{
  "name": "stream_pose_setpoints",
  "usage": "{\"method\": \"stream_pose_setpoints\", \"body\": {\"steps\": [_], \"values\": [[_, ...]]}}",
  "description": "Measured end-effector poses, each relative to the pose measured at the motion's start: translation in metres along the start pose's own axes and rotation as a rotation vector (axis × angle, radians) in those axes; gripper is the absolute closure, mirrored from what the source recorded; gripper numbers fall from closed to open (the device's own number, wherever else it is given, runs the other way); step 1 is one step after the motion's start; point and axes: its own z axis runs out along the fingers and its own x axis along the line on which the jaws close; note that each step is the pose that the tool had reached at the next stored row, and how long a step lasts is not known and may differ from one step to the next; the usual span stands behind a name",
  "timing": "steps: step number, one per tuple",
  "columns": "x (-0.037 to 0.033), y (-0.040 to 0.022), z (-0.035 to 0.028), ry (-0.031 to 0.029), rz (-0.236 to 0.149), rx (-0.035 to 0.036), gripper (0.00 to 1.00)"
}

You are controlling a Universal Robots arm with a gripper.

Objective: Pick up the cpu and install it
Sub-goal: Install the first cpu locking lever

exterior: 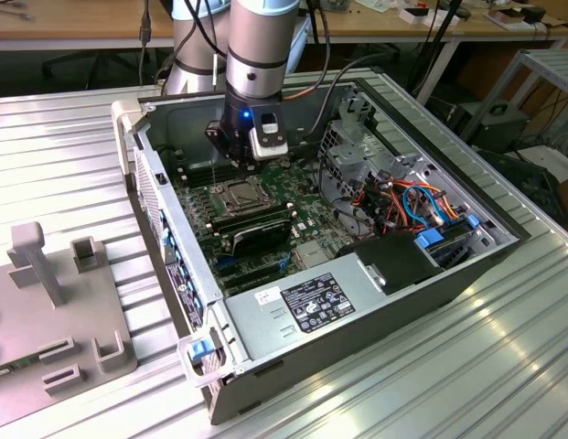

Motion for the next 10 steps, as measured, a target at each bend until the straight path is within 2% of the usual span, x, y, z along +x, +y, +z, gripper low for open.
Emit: {"method": "stream_pose_setpoints", "body": {"steps": [3, 7, 9, 10], "values": [[0.0, 0.0, 0.0003, 0.0034, -0.054, -0.001, 0.89], [0.0, -0.0001, 0.001, 0.0098, -0.156, -0.0027, 0.89], [0.0, -0.0001, 0.0015, 0.0142, -0.228, -0.0039, 0.89], [0.0, -0.0001, 0.0017, 0.0153, -0.246, -0.0043, 0.89]]}}
